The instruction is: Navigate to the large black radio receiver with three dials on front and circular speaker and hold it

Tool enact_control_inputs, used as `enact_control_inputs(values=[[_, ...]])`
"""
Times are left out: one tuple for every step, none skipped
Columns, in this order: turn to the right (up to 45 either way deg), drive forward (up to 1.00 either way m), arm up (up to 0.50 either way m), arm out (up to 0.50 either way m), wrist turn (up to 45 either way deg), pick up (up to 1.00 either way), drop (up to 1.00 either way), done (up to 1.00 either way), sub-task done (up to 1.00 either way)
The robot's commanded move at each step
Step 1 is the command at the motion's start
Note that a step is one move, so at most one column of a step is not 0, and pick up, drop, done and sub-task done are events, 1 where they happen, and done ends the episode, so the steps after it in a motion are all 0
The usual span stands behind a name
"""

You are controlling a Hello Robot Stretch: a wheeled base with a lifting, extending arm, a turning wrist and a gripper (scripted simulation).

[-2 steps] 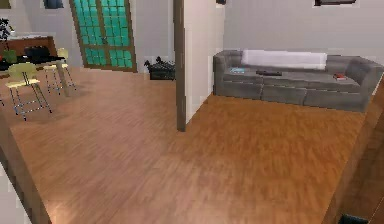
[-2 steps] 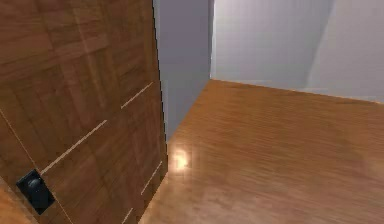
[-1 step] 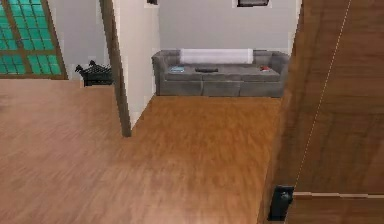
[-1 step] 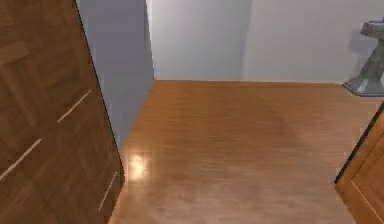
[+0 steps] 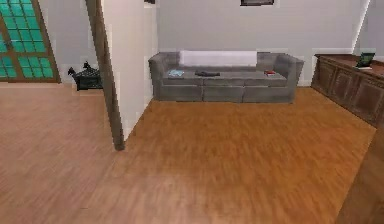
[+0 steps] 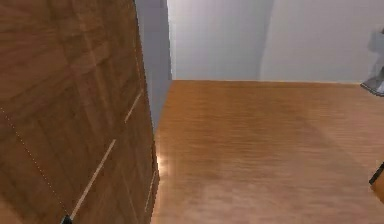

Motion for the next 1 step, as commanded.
enact_control_inputs(values=[[3.0,0.00,0.00,0.00,0.0,0.00,0.00,0.00,0.00]])
